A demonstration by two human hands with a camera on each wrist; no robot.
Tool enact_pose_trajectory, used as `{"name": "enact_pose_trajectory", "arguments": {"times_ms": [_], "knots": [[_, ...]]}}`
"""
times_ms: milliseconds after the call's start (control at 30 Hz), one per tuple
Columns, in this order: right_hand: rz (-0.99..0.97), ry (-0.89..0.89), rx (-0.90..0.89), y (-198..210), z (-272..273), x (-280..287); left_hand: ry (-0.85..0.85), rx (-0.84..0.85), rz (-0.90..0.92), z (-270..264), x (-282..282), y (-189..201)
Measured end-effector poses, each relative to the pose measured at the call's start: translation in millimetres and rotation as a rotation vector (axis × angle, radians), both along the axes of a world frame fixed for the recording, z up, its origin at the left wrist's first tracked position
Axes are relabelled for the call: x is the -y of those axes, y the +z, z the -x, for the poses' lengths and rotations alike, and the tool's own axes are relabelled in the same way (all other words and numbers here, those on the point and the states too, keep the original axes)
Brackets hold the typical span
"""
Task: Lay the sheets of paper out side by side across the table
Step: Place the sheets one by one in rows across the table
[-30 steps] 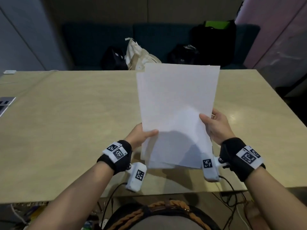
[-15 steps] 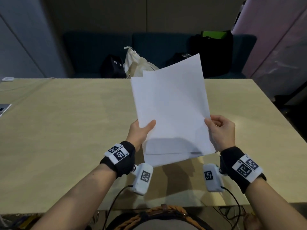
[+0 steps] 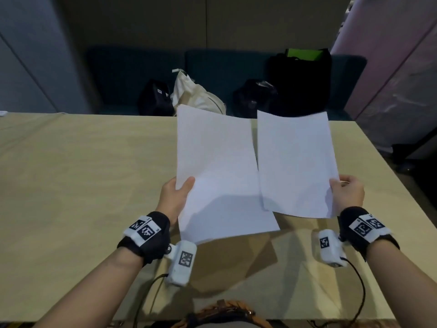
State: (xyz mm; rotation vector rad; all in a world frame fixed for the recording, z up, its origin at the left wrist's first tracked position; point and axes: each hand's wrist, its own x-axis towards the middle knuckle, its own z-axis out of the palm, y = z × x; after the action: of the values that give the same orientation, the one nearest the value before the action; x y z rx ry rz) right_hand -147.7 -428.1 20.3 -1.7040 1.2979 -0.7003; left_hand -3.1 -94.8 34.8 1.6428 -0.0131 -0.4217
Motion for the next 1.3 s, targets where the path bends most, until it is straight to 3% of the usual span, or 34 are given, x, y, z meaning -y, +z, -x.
{"name": "enact_pose_trajectory", "arguments": {"times_ms": [133, 233, 333, 433, 533, 933, 1300], "knots": [[0.009, -0.034, -0.188, -8, 3, 28, 0.108, 0.019, 0.034, -11, 6, 1], [0.141, 0.023, -0.427, -7, -1, 36, 0.129, 0.018, 0.059, -16, 15, 4], [0.244, 0.295, -0.619, 1, -10, 17, 0.11, 0.02, 0.066, -17, 27, 6], [0.205, 0.61, -0.809, -2, -17, -16, 0.069, 0.019, 0.065, -13, 36, 3], [0.146, 0.697, -0.919, -12, -18, -32, 0.036, 0.009, 0.058, -7, 41, -2], [0.125, 0.361, -0.811, -26, -20, 52, 0.014, -0.073, 0.056, 1, 43, -11], [0.092, 0.258, -0.747, -35, -14, 89, -0.043, -0.032, -0.001, 8, 49, -16]]}}
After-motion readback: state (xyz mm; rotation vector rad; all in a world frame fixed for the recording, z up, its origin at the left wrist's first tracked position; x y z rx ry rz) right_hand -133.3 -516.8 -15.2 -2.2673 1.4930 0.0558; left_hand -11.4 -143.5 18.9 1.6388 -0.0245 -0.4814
